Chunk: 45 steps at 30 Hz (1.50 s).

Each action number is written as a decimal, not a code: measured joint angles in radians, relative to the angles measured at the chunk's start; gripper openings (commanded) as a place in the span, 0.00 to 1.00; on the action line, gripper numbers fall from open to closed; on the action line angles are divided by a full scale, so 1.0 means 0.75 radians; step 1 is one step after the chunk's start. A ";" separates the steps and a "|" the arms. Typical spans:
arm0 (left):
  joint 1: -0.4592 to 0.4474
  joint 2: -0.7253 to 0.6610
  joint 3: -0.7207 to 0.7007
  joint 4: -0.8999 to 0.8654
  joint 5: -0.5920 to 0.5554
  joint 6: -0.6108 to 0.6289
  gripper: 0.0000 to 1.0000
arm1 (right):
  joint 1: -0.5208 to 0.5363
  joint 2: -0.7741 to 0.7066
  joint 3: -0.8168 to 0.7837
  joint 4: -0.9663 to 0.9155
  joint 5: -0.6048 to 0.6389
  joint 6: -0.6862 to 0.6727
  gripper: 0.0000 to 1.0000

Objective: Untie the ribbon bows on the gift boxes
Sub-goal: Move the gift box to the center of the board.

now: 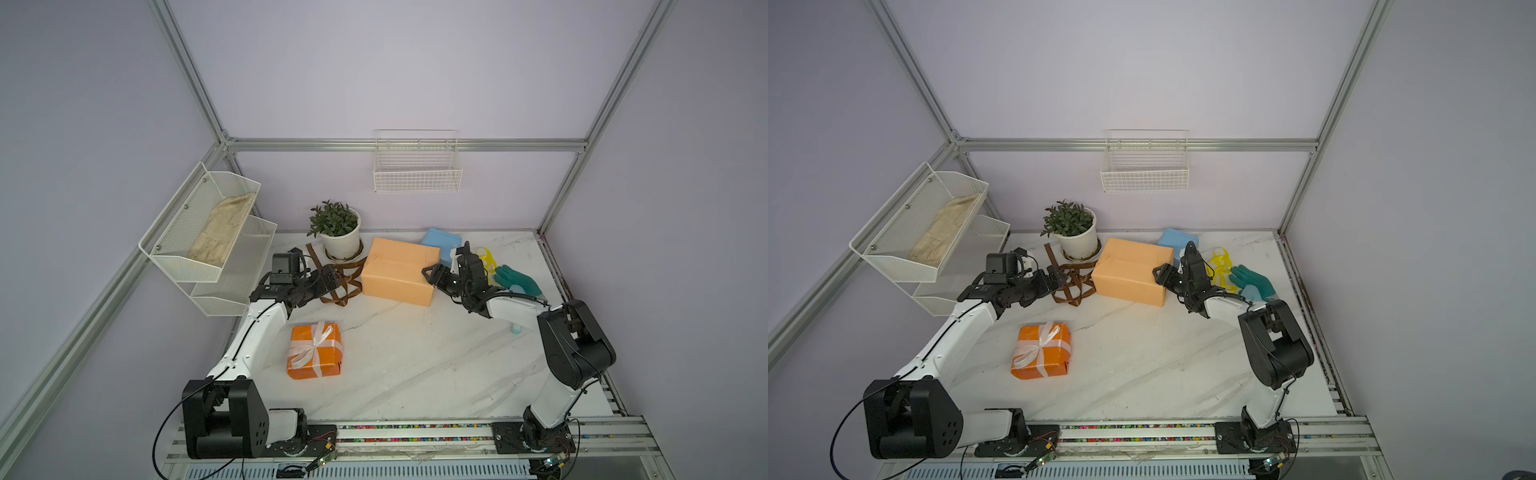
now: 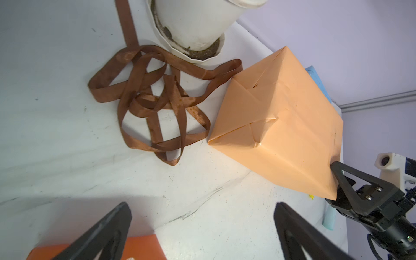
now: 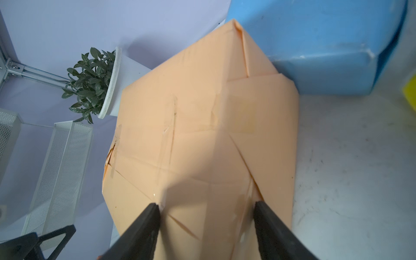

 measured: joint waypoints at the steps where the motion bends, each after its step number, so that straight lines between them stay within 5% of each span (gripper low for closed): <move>1: 0.010 -0.011 -0.002 -0.027 -0.014 -0.011 1.00 | 0.001 0.028 0.031 0.007 0.004 -0.004 0.69; 5: 0.051 -0.052 -0.025 -0.189 -0.115 -0.025 1.00 | 0.002 0.073 0.121 -0.028 0.024 -0.059 0.81; 7: 0.066 -0.077 -0.051 -0.259 -0.170 -0.027 1.00 | 0.002 0.056 0.150 -0.084 0.043 -0.102 0.97; 17: 0.094 -0.257 -0.161 -0.528 -0.419 -0.028 1.00 | 0.002 -0.297 0.099 -0.293 0.086 -0.245 0.97; 32: 0.086 -0.279 -0.438 -0.346 -0.128 -0.069 1.00 | 0.002 -0.465 -0.046 -0.369 0.061 -0.243 0.96; 40: -0.158 -0.304 -0.443 -0.133 -0.041 -0.153 1.00 | 0.002 -0.524 -0.140 -0.368 0.032 -0.212 0.93; 45: -0.365 -0.153 -0.443 0.087 -0.016 -0.246 1.00 | 0.002 -0.604 -0.236 -0.386 -0.022 -0.204 0.88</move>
